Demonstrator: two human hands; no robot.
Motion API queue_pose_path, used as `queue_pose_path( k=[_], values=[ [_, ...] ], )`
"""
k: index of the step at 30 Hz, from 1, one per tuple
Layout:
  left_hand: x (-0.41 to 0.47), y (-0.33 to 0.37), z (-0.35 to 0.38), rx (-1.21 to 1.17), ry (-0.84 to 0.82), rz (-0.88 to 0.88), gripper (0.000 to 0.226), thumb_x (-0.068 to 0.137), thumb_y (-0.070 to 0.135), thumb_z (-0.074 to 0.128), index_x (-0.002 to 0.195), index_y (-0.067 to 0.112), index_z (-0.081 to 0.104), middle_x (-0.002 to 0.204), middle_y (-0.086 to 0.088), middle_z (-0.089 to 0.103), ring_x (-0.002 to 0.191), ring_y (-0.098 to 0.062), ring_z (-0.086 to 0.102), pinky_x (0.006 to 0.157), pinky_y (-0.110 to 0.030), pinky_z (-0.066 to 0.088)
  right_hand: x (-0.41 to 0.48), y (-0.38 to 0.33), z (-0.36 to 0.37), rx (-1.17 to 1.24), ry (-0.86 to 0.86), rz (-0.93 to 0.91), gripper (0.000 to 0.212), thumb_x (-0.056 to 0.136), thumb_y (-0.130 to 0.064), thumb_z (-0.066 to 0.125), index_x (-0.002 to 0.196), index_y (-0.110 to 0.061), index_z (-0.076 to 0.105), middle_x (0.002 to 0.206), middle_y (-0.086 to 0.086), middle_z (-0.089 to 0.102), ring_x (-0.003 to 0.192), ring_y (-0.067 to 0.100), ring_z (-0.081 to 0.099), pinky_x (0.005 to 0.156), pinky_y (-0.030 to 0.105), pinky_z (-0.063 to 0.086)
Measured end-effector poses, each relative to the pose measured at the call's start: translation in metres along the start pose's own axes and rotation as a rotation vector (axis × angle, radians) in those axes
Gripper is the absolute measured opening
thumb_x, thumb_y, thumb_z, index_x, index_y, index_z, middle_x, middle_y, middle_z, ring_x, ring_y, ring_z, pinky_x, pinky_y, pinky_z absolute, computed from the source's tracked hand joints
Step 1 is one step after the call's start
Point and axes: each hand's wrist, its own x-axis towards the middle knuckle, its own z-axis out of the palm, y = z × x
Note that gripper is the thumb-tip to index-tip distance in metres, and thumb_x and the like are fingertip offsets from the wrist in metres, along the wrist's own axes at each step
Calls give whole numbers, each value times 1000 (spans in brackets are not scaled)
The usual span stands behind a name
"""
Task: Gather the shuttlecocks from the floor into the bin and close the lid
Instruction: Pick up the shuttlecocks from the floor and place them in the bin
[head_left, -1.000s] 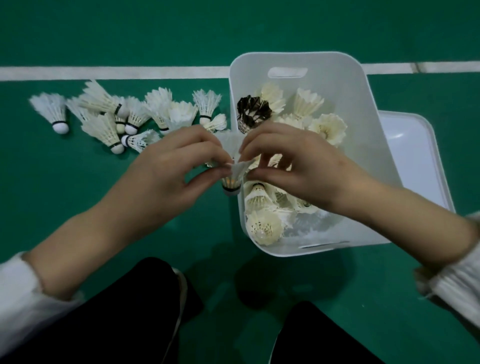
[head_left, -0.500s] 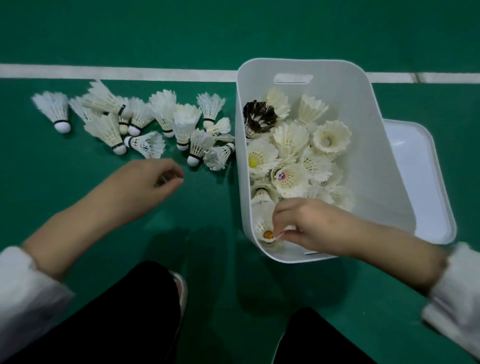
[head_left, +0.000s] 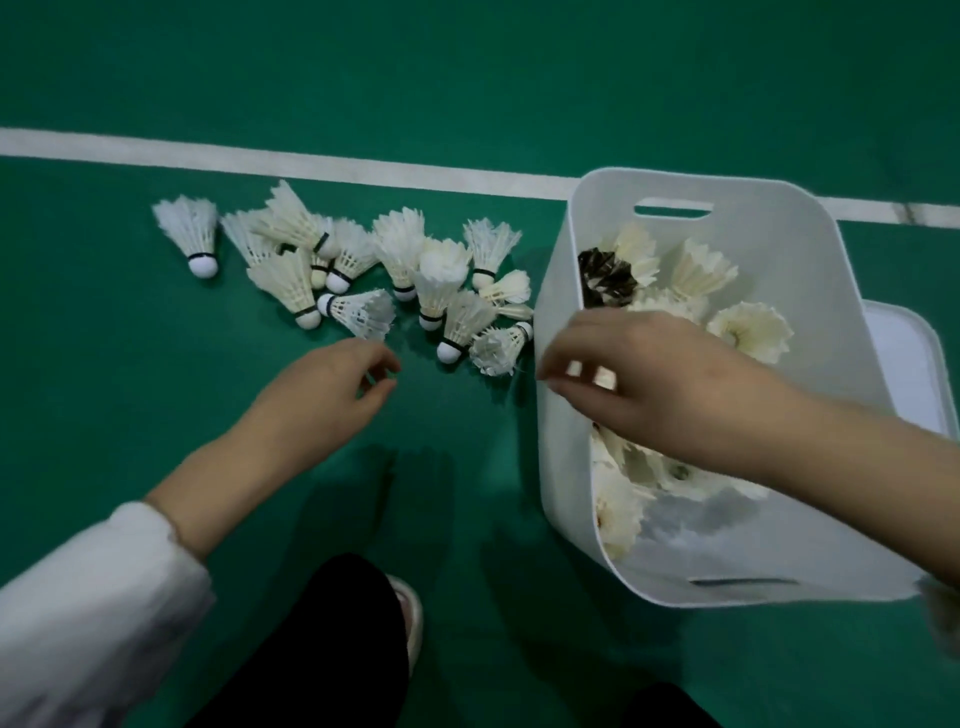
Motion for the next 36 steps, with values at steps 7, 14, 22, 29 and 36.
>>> queue_pose_path(
  k=[7,14,22,29,36],
  values=[
    [23,-44,-7,342,107,179,35,76,2,64,109,9,56,105,-11,57,80,-32,59,56,-38,48,117,-11,48,-49,-5,164,38,91,-13,46,129,-7,43,131,10,44,115,29,50,92,36,42],
    [42,-60,3,640,12,448,47,73,6,29,106,10,63,103,-9,63,78,-25,60,60,-32,46,169,-8,79,153,35,405,51,89,-9,52,135,-5,30,136,16,41,121,32,45,89,32,38],
    [62,-77,15,766,16,363,32,71,1,32,78,5,63,88,-13,56,81,-29,54,65,-35,47,164,6,97,110,137,432,20,89,-18,48,88,-2,61,93,15,63,87,30,58,67,31,40],
    [41,-74,0,203,284,265,5,86,4,51,84,2,56,101,-12,56,99,-24,45,86,-30,39,158,3,93,222,241,398,19,85,-23,53,80,-8,64,82,8,65,74,24,60,68,39,52],
    [28,-96,-19,-216,377,-268,10,92,24,51,97,15,51,82,5,51,62,-9,43,60,-23,30,157,-1,91,280,232,337,19,87,-24,52,82,-9,64,84,6,66,77,24,61,69,37,51]
  ],
)
